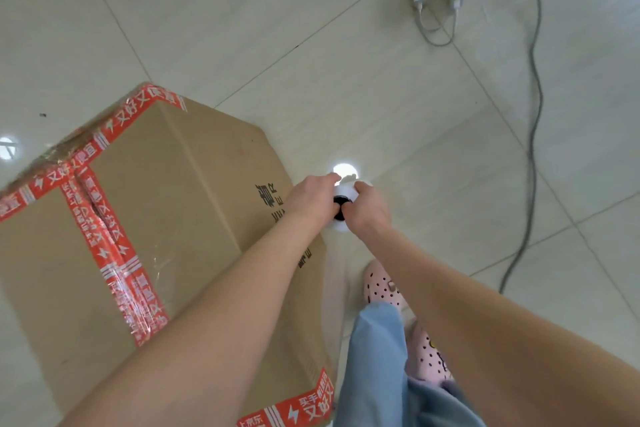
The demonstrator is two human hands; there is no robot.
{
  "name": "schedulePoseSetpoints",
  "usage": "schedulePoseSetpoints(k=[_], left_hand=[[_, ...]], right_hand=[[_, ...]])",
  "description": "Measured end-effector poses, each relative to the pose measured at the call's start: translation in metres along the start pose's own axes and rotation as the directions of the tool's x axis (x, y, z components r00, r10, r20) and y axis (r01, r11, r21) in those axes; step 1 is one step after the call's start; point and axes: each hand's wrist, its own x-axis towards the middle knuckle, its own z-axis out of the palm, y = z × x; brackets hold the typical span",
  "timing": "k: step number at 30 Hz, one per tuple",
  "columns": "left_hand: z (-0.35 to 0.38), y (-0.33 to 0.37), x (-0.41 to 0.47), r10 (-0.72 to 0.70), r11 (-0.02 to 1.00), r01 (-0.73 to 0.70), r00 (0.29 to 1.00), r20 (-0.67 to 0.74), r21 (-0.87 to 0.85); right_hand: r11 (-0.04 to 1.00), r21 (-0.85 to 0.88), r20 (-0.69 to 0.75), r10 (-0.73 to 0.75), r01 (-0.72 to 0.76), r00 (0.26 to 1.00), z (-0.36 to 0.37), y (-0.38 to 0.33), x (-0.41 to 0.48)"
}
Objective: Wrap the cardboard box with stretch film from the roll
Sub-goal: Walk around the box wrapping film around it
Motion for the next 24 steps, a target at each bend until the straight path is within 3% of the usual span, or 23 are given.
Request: schedulePoseSetpoints(k=[3, 5, 8, 12, 15, 18, 20, 22, 24], left_hand=[[-0.001, 0.013, 0.006, -0.002, 0.999, 0.000, 0.999, 0.043, 0.045], [-0.001, 0.017, 0.008, -0.065, 0.998, 0.064, 0.997, 0.035, 0.026], [-0.004, 0.016, 0.013, -0.043, 0.997, 0.042, 0.999, 0.011, 0.072], [-0.015, 0.000, 0.019, -0.206, 0.970, 0.201, 0.978, -0.024, -0.133], [-0.020, -0.013, 0.023, -0.371, 0.882, 0.354, 0.928, 0.005, -0.311], [-0.023, -0.027, 0.025, -0.540, 0.725, 0.495, 0.840, 0.052, -0.479], [-0.024, -0.031, 0.027, -0.614, 0.579, 0.558, 0.778, 0.133, -0.595], [-0.026, -0.033, 0.030, -0.614, 0.474, 0.556, 0.764, 0.197, -0.683], [-0.032, -0.035, 0.035, -0.553, 0.543, 0.500, 0.818, 0.162, -0.674]], right_hand=[[0.998, 0.060, 0.022, 0.036, -0.037, 0.999, -0.002, 0.003, 0.006], [0.999, 0.022, 0.006, 0.030, -0.030, 1.000, -0.006, 0.003, 0.010], [0.999, -0.048, 0.005, 0.008, -0.008, 1.000, -0.008, -0.005, 0.011], [0.996, -0.076, 0.055, -0.043, 0.047, 0.998, -0.006, -0.032, 0.016], [0.987, -0.103, 0.056, -0.120, 0.125, 0.991, -0.005, -0.050, 0.025], [0.980, -0.081, 0.045, -0.176, 0.180, 0.983, -0.001, -0.065, 0.032], [0.991, -0.050, 0.074, -0.119, 0.123, 0.990, 0.004, -0.072, 0.035], [1.000, 0.008, 0.136, 0.017, -0.019, 0.991, 0.007, -0.079, 0.038], [0.992, 0.068, 0.163, 0.096, -0.109, 0.982, 0.009, -0.085, 0.042]])
